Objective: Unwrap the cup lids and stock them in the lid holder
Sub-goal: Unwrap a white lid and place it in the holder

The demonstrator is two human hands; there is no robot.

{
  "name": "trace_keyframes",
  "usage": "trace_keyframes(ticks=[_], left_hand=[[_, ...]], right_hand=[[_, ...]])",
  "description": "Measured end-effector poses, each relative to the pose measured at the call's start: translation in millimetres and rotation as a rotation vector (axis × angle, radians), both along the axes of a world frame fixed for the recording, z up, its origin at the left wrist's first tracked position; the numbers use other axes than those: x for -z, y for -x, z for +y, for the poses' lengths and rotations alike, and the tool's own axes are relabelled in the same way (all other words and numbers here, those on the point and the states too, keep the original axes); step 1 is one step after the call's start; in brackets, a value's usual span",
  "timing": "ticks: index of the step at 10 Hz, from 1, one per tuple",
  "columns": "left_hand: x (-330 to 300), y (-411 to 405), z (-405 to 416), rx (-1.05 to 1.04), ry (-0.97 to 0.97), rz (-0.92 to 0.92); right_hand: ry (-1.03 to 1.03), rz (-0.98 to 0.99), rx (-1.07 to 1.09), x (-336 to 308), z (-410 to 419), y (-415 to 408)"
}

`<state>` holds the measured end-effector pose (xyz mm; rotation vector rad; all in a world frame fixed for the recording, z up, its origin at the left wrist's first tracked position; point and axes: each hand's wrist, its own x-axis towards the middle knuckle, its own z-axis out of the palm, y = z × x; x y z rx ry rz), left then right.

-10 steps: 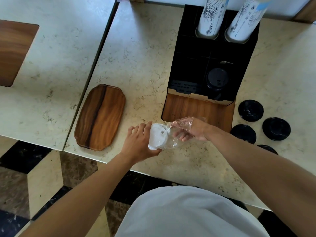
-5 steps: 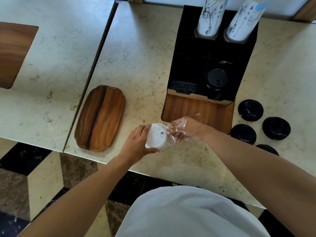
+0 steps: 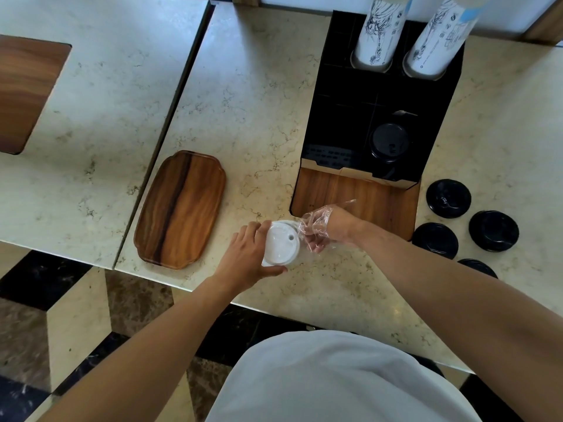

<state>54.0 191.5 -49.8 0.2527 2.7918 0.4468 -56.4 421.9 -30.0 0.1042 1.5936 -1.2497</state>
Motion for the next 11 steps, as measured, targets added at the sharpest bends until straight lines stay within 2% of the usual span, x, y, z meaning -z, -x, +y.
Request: trace_keyframes(ticks=[1, 2, 4, 5, 7, 8, 9, 11], left_hand=[[0, 0, 0, 0.012, 0.038, -0.002], [1, 0, 0, 0.017, 0.061, 0.008], [0, -3, 3, -0.012, 0.086, 0.021], [0, -4, 4, -0.026, 0.078, 0.025], [-2, -3, 3, -0.089, 0.004, 0.028], [-3, -3, 1, -0.126, -0.088, 0.034], [-3, -4, 0, -0.145, -0.132, 0.042], [-5, -7, -5, -0.140, -0.156, 0.033]], right_hand=[[-0.087, 0.038, 0.038, 0, -2, 0], [-0.210, 0.124, -0.048, 2, -5, 2], [-0.316, 0.192, -0.116, 0, -14, 3], [-0.416, 0.282, -0.225, -2, -17, 6], [-0.393, 0.471, -0.243, -2, -20, 7], [-0.435, 0.488, -0.349, -3, -21, 9], [-0.423, 0.488, -0.357, -1, -22, 10], [-0.130, 0.345, -0.140, -6, -16, -1]])
